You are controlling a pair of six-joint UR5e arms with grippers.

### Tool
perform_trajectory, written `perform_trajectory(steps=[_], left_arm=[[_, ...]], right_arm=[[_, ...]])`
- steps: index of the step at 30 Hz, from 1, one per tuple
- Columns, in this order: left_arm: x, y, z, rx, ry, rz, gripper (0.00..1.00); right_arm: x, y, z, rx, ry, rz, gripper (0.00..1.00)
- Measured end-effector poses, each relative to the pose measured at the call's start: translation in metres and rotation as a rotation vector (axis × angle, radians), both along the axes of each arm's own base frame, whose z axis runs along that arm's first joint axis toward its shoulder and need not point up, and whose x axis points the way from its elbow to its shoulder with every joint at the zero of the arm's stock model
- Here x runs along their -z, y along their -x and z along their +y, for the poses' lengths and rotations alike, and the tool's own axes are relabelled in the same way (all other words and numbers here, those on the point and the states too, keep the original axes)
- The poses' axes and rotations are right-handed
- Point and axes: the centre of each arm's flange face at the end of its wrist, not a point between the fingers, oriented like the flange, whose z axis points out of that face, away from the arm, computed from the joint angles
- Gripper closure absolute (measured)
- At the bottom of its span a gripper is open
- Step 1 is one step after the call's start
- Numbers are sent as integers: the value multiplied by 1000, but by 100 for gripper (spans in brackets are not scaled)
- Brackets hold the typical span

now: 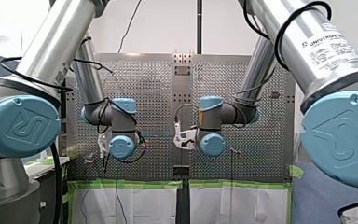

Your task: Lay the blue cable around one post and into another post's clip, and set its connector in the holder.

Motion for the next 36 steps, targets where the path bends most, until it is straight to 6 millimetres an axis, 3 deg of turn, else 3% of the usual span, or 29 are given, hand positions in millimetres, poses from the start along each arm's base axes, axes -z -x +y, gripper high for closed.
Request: perform_trajectory(steps=[9,17,36], left_arm=[[2,0,-2,-1,-5,2,100],[9,5,-5,0,-19,17,100],[9,5,-5,0,-20,17,100]], right_arm=[[0,0,0,-1,-1,1,100],[16,6,7,-4,-29,25,100],[17,6,7,-5,-30,27,100]])
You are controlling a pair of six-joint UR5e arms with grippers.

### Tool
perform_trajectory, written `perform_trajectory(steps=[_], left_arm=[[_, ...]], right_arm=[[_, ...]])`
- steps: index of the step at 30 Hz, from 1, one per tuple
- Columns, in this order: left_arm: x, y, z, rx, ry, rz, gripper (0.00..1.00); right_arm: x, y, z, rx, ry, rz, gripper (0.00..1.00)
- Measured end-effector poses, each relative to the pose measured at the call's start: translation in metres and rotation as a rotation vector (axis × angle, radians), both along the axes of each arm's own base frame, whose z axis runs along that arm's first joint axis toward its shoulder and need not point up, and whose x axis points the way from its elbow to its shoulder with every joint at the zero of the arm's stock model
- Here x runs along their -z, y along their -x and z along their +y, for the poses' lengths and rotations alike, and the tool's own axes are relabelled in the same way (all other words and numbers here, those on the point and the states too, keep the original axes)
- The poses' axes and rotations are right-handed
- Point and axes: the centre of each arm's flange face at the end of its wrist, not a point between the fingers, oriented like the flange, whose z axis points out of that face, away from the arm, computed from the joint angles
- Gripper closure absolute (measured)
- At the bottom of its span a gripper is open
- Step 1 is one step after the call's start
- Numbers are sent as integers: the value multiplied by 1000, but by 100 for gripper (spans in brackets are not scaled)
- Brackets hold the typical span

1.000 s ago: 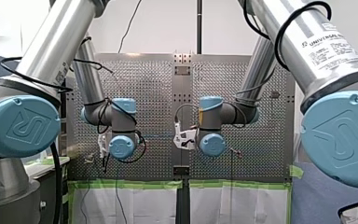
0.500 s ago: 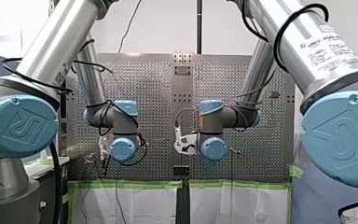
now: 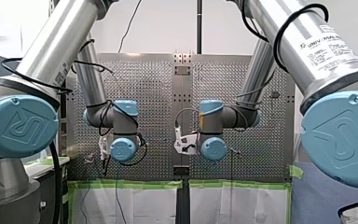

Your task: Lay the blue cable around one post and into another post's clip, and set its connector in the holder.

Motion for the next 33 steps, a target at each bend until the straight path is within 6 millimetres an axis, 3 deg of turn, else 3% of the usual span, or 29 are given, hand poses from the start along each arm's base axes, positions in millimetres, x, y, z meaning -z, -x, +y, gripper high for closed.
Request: perform_trajectory(steps=[22,27,33], left_arm=[[1,1,0,0,-2,1,100],[7,17,1,0,-34,10,100],[-3,27,5,-32,-46,1,100]], right_arm=[[0,0,0,0,0,0,100],[7,-3,9,0,-28,3,100],[-10,-12,21,14,-49,-41,100]])
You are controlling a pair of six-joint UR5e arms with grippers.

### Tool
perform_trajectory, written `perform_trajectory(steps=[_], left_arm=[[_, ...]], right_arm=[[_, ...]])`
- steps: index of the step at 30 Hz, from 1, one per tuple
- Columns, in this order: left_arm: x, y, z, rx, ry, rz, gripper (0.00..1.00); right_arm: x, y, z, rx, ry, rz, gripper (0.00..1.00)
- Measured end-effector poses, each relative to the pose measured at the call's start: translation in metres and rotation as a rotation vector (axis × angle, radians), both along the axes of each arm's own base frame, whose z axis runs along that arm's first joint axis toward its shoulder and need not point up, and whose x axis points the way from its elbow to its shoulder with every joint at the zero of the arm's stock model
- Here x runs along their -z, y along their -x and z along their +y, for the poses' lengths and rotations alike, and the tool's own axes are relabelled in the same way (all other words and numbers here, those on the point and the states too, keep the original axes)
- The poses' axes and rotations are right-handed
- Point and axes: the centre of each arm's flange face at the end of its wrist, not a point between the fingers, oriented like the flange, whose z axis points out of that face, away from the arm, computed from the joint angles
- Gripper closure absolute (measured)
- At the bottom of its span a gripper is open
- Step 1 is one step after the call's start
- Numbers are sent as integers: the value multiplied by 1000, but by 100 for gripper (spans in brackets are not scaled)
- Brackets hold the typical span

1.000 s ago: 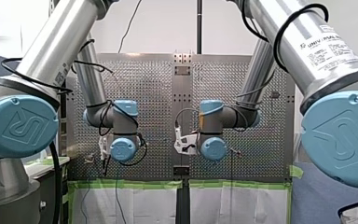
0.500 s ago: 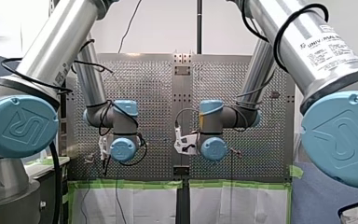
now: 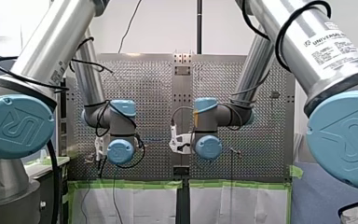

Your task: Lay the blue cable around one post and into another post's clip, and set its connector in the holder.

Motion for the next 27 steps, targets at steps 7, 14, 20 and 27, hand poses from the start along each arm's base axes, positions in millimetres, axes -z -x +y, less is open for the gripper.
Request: perform_trajectory(steps=[7,14,20,27], left_arm=[[-17,-7,10,-38,-18,0,100],[-34,-21,21,-41,12,-3,100],[-54,-34,22,-36,41,-24,100],[-82,-45,17,-37,76,-62,100]], right_arm=[[-27,5,-5,61,-9,-67,100],[-56,11,-12,126,17,-121,100],[-83,10,-18,129,51,-164,100],[-103,-3,-27,99,66,-176,100]])
